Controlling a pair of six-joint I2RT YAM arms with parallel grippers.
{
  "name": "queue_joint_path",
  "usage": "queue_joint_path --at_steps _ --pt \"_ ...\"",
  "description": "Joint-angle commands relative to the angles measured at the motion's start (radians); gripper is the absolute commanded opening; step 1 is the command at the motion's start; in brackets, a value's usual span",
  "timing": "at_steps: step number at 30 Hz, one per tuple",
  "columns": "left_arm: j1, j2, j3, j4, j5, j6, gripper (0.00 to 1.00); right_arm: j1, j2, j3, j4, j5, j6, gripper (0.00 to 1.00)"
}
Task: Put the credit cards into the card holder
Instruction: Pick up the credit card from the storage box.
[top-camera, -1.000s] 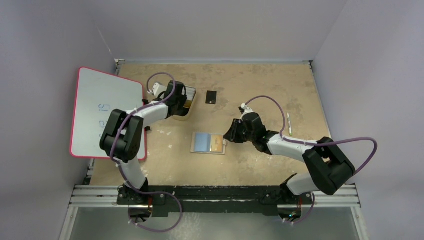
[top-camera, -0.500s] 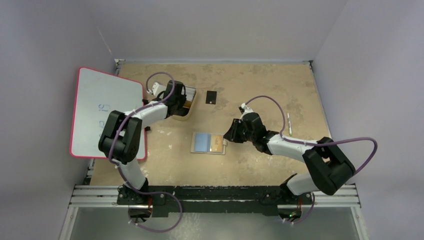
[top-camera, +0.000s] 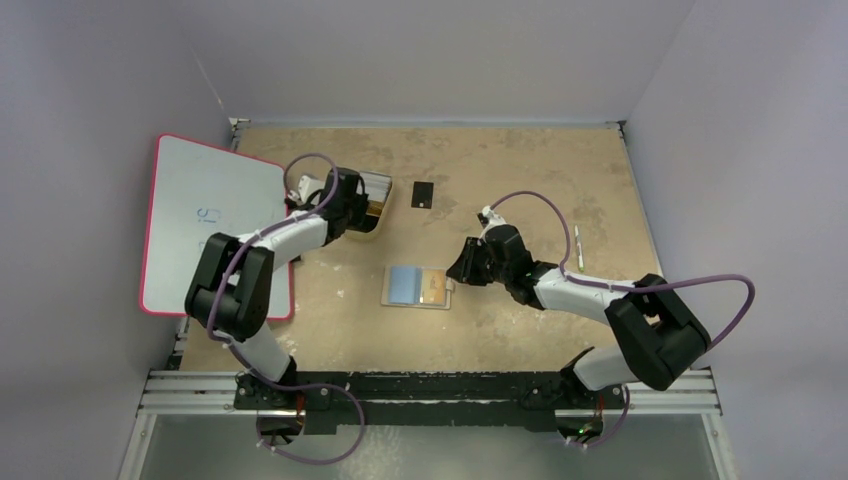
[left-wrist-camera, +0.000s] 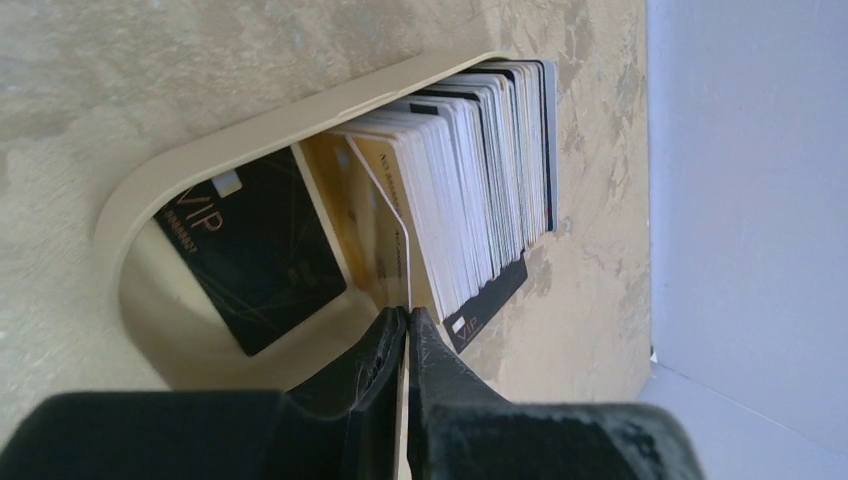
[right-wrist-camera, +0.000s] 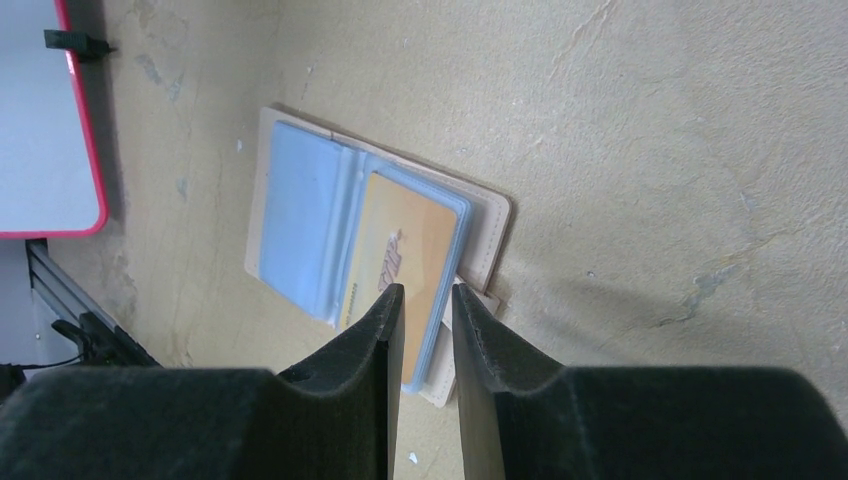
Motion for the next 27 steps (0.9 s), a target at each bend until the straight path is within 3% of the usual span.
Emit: queue_joint_path --at_steps 1,13,27 --pt "-0.001 -0.104 -0.047 -0.002 0.046 -0.074 0.00 0.005 -0.011 0.026 0.067 -0.033 -0.007 0.26" --pt "-0.002 -0.261 -0.153 -0.065 0.091 -0.015 0.00 0.005 -0.080 0.055 0.059 -0.034 -0.011 0.26" --pt "-0.011 -0.464 -0.270 0.166 0.412 0.312 0.00 0.003 -0.192 0.181 -0.060 0.011 -0.071 0.31"
